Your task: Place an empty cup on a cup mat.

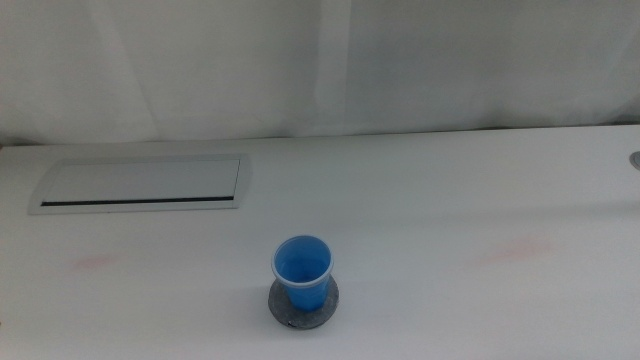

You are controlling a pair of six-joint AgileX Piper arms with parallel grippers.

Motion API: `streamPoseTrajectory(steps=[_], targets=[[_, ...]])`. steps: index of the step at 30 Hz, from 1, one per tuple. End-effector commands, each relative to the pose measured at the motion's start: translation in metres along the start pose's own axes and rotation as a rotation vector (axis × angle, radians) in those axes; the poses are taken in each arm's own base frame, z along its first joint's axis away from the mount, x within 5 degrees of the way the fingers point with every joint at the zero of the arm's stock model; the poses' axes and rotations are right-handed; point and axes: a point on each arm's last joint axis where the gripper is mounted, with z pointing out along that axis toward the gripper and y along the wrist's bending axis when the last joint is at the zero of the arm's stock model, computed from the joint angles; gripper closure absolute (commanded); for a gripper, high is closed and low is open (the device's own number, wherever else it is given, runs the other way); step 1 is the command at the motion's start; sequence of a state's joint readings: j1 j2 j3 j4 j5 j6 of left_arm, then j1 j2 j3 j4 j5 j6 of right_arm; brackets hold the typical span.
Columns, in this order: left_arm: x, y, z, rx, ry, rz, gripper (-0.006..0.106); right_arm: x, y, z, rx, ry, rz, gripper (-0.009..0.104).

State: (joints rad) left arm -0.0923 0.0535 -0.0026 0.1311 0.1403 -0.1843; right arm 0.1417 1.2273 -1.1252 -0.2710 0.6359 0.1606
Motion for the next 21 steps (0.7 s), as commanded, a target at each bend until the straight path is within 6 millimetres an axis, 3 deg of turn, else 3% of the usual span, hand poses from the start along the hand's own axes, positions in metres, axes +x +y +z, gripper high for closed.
streamPoseTrajectory(steps=[1,7,12,15,21], targets=[[0.013,0.001,0.002,-0.004,0.037,-0.015,0.103,0.018,-0.003,-0.03,-0.004,-0.081,0.002,0.098],[0.013,0.001,0.002,-0.004,0.037,-0.015,0.103,0.075,-0.011,-0.104,0.005,-0.25,0.03,0.098],[0.013,0.001,0.002,-0.004,0.037,-0.015,0.103,0.125,-0.014,-0.142,0.013,-0.381,0.054,0.098],[0.013,0.001,0.002,-0.004,0.037,-0.015,0.103,0.149,-0.014,-0.151,0.014,-0.435,0.065,0.098],[0.012,0.001,0.002,-0.002,0.029,-0.015,0.103,0.19,-0.005,-0.12,-0.019,-0.364,0.089,0.098]])
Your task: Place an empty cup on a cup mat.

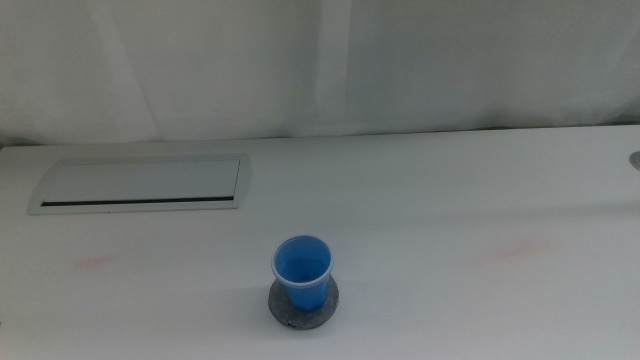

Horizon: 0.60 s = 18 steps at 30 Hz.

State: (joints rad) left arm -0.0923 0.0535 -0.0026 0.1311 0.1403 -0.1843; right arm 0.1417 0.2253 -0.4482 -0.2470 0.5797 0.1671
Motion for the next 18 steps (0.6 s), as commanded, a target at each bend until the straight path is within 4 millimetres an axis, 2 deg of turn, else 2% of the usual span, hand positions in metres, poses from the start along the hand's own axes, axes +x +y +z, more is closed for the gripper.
streamPoseTrajectory(steps=[1,3,9,13,18], targets=[[0.012,0.001,0.002,-0.002,0.027,-0.015,0.103,0.016,0.004,0.01,-0.017,0.005,0.032,0.098],[0.012,0.001,0.002,-0.002,0.027,-0.015,0.103,0.028,0.008,0.02,-0.045,-0.046,0.043,0.098],[0.012,0.001,0.002,-0.002,0.027,-0.015,0.103,0.059,0.02,0.038,-0.11,-0.242,-0.13,0.098],[0.012,0.001,0.002,-0.002,0.027,-0.015,0.103,0.077,0.02,0.042,-0.105,-0.142,-0.13,0.098],[0.012,0.001,0.002,-0.002,0.027,-0.015,0.103,0.078,0.02,0.042,-0.107,-0.136,-0.106,0.098]])
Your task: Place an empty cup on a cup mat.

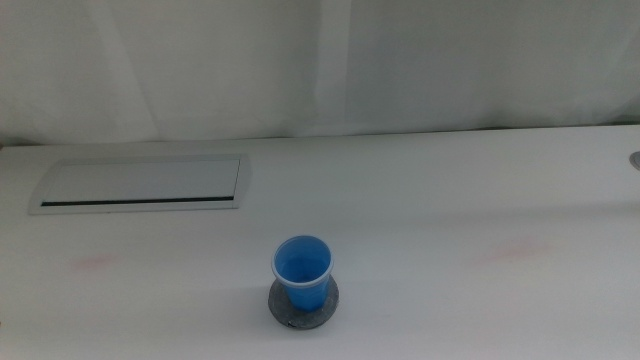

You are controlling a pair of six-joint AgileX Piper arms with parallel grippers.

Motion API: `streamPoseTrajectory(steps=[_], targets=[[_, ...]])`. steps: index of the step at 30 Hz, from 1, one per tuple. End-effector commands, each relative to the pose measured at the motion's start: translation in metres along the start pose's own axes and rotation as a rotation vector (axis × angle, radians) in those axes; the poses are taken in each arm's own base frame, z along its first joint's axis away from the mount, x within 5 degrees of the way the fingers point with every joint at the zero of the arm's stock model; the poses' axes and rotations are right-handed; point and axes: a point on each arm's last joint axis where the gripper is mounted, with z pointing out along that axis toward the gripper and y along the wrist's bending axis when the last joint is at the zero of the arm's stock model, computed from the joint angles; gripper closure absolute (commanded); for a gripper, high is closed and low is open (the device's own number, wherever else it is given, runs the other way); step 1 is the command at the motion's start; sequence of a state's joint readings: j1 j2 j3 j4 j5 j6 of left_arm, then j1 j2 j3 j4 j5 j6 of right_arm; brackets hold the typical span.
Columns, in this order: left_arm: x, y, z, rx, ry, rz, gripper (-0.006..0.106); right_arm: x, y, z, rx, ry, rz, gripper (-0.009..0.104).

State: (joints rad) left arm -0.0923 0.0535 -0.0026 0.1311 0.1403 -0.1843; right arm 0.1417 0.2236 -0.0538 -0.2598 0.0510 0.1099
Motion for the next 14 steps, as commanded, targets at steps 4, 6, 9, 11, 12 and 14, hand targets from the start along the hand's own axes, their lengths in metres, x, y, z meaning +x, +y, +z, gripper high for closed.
streamPoseTrajectory(steps=[4,6,9,11,12,14], targets=[[0.012,0.0006,0.0018,-0.002,0.027,-0.015,0.103,-0.0016,0.0004,0.0003,-0.002,-0.031,-0.003,0.098],[0.012,0.0006,0.0018,-0.002,0.027,-0.015,0.103,-0.0027,0.0005,0.0003,-0.003,-0.043,-0.003,0.098],[0.012,0.0006,0.0018,-0.002,0.027,-0.015,0.103,-0.0027,0.0005,0.0003,-0.003,-0.043,-0.003,0.098],[0.012,0.0006,0.0018,-0.002,0.027,-0.015,0.103,-0.0027,0.0005,0.0003,-0.003,-0.043,-0.003,0.098],[0.012,0.0006,0.0018,-0.002,0.027,-0.015,0.103,-0.0027,0.0005,0.0003,-0.003,-0.043,-0.003,0.098],[0.012,0.0006,0.0018,-0.002,0.027,-0.015,0.103,-0.0027,0.0005,0.0003,-0.003,-0.043,-0.003,0.098]])
